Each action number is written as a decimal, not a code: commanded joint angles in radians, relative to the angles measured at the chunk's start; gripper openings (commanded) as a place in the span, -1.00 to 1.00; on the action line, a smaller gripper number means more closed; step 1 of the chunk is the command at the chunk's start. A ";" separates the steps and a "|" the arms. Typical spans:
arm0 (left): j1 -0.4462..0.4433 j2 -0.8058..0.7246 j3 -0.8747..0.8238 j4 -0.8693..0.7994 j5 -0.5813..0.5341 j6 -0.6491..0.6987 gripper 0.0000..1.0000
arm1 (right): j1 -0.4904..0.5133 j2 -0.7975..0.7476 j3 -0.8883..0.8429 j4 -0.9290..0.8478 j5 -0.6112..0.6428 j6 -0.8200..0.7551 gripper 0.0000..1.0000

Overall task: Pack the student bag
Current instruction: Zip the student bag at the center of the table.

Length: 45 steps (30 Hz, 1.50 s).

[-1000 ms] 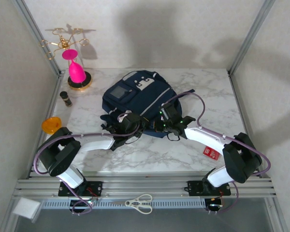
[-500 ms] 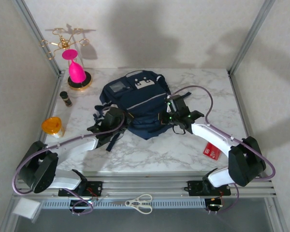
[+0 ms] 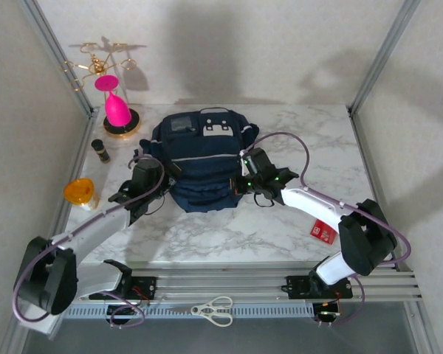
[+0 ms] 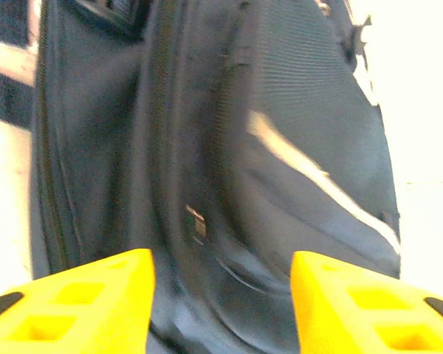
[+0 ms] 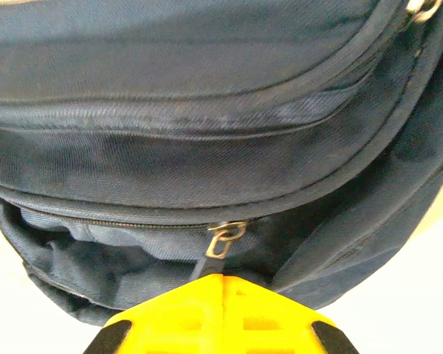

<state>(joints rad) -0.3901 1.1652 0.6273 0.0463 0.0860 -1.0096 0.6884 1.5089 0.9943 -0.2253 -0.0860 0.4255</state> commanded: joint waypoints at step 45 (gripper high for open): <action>-0.341 0.191 0.066 0.173 -0.141 -0.391 0.20 | 0.121 0.157 0.254 -0.248 0.216 0.011 -1.00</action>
<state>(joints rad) -0.7204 1.3357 0.6621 0.1913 -0.0238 -1.3346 0.8074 1.7401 1.2667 -0.5159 0.1802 0.4694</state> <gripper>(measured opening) 0.608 0.087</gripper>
